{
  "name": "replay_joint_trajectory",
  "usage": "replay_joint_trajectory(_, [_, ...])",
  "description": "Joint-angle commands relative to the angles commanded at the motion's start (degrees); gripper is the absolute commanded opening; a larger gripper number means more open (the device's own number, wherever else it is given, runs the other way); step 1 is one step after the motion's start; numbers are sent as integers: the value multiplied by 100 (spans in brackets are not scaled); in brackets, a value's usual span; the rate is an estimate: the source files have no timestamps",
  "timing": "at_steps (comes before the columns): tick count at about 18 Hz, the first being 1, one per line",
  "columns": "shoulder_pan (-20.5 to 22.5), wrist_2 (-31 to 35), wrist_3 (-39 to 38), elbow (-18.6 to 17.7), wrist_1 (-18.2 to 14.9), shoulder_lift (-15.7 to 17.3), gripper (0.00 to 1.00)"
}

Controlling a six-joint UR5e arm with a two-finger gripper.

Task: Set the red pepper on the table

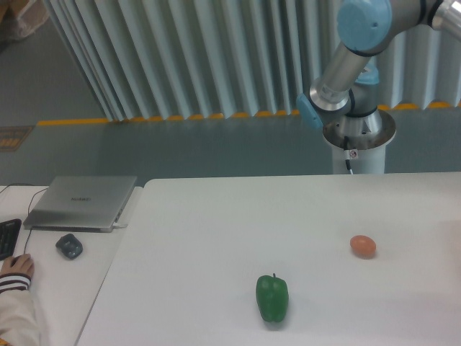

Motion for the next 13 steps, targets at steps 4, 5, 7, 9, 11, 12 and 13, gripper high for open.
replay_joint_trajectory(4, [-412, -18, -35, 0, -545, 237, 30])
replay_joint_trajectory(5, [-527, -18, -70, -9, -598, 255, 30])
replay_joint_trajectory(7, [-686, -35, -131, -70, -765, 273, 31])
replay_joint_trajectory(9, [-844, -123, -324, -114, -801, 299, 32])
replay_joint_trajectory(11, [-1045, -132, -587, -149, -749, 299, 33])
replay_joint_trajectory(12, [-1169, -71, -702, -150, -731, 290, 32])
replay_joint_trajectory(13, [-1231, 17, -825, -150, -713, 273, 32])
